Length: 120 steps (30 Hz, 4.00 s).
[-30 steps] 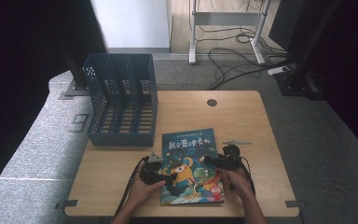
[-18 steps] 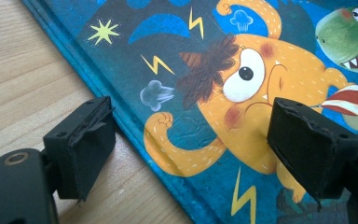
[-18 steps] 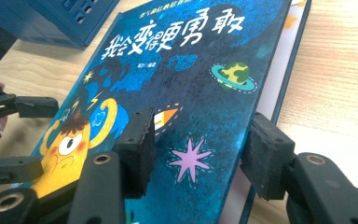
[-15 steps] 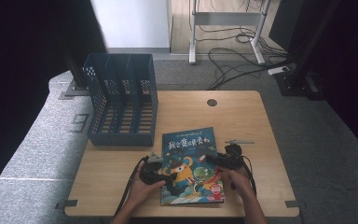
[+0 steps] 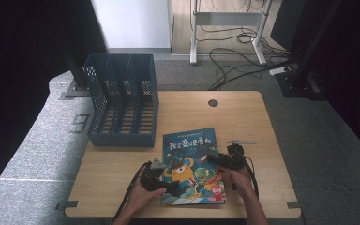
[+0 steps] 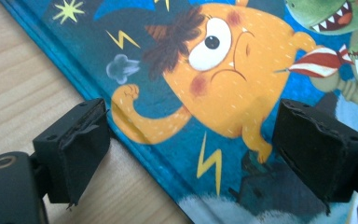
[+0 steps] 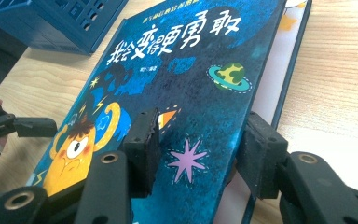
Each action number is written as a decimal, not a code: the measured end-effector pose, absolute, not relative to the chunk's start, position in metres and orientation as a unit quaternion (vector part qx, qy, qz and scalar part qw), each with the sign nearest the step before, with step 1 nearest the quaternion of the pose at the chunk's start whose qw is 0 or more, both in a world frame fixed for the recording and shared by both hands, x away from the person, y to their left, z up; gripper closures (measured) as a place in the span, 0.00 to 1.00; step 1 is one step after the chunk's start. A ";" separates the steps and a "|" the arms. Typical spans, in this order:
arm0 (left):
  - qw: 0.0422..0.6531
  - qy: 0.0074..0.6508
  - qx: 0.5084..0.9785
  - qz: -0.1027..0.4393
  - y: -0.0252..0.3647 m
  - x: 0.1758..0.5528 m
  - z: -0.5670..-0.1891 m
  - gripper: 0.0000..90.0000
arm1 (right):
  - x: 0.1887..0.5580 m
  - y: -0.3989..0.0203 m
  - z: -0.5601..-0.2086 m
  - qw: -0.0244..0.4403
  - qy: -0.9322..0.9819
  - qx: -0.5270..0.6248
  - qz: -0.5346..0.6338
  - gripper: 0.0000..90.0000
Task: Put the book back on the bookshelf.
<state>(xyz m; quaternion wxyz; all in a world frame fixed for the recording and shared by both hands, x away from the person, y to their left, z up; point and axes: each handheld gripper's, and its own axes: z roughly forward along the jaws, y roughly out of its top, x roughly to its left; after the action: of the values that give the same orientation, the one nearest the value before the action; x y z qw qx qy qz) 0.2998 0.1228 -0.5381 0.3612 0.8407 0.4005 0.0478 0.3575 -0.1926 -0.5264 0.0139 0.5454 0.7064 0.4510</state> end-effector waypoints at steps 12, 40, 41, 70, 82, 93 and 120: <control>0.355 0.373 0.857 0.017 0.128 0.286 -0.537 0.09 | 0.356 -0.194 -0.518 0.012 0.693 0.545 0.473 0.65; 0.390 0.371 0.843 -0.009 0.137 0.285 -0.536 0.08 | 0.367 -0.161 -0.456 0.059 0.768 0.500 0.395 0.66; 0.392 0.372 0.841 -0.012 0.138 0.286 -0.536 0.08 | 0.368 -0.159 -0.453 0.061 0.770 0.498 0.395 0.66; 0.396 0.404 0.824 -0.004 0.155 0.295 -0.539 0.09 | 0.371 -0.140 -0.426 0.047 0.791 0.462 0.398 0.70; 0.394 0.406 0.825 -0.002 0.159 0.297 -0.540 0.10 | 0.378 -0.132 -0.425 0.027 0.798 0.455 0.393 0.70; 0.390 0.393 0.833 -0.006 0.154 0.289 -0.535 0.13 | 0.383 -0.129 -0.426 0.019 0.793 0.458 0.402 0.76; 0.392 0.359 0.847 -0.014 0.134 0.274 -0.530 0.10 | 0.402 -0.130 -0.423 0.018 0.759 0.493 0.425 0.84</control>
<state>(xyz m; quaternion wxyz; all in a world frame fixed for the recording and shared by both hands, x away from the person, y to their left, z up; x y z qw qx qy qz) 0.2736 0.1336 -0.5303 0.3922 0.8470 0.3587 -0.0137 0.4024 -0.1302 -0.4234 0.0179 0.4929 0.7588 0.4253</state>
